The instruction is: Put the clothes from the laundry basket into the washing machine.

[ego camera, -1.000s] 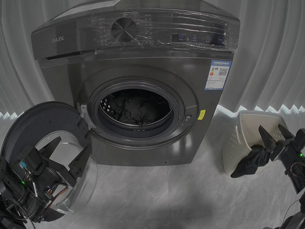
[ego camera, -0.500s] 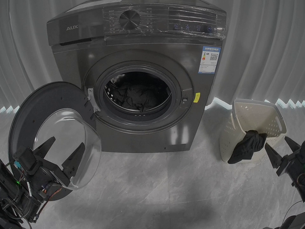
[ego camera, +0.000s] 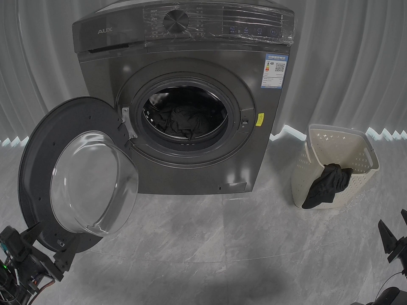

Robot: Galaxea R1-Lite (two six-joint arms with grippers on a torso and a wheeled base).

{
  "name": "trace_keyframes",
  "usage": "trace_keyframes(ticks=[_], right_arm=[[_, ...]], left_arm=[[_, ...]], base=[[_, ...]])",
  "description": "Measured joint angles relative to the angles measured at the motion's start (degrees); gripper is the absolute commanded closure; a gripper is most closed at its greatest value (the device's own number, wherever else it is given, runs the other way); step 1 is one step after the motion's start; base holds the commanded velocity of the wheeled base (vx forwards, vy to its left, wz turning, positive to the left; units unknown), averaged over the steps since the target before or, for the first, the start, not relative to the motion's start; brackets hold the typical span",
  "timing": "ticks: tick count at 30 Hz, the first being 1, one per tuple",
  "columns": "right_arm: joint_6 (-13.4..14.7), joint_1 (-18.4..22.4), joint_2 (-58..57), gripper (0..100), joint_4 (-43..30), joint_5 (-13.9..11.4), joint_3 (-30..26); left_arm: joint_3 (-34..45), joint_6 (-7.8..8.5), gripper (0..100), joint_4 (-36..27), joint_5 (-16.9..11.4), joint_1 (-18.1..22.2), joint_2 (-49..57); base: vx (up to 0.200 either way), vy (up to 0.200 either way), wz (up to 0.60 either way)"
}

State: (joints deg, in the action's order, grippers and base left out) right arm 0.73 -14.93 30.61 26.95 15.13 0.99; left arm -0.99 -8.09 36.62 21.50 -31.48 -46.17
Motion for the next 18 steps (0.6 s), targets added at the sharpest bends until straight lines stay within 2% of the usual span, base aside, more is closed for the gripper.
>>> trace_keyframes(ticks=[2, 5, 8, 10, 13, 17, 18], right_arm=[[0.00, 0.94, -2.91, 0, -2.73, -0.16, 0.00], [-0.40, 2.43, -7.18, 0, -6.46, -0.40, 0.00], [-1.00, 3.78, -11.41, 0, -9.80, -0.66, 0.00], [-1.28, 4.60, -14.38, 0, -12.78, -0.99, 0.00], [-1.44, 5.44, -18.46, 0, -17.59, -1.45, 0.00], [-1.19, 6.12, -22.13, 0, -20.09, -1.69, 0.00], [-1.02, 6.29, -22.91, 0, -20.49, -1.76, 0.00]], left_arm=[[0.00, -0.27, 0, -5.56, -0.32, 1.22, 4.72], [0.00, -0.52, 0, -10.68, -1.12, 2.95, 10.31], [0.00, -0.66, 0, -13.47, -3.33, 4.88, 15.19], [0.00, -0.63, 0, -15.65, -5.74, 6.25, 18.16], [0.00, -0.44, 0, -18.66, -11.35, 9.00, 22.22], [0.00, 0.13, 0, -21.24, -20.60, 13.51, 27.49], [-0.02, 0.44, 0, -22.02, -23.74, 14.80, 28.96]], base=[[0.000, -0.200, 0.00], [0.000, -0.200, 0.00], [0.000, -0.200, 0.00], [0.000, -0.200, 0.00], [0.000, -0.200, 0.00], [0.000, 0.000, 0.00], [0.000, 0.000, 0.00]])
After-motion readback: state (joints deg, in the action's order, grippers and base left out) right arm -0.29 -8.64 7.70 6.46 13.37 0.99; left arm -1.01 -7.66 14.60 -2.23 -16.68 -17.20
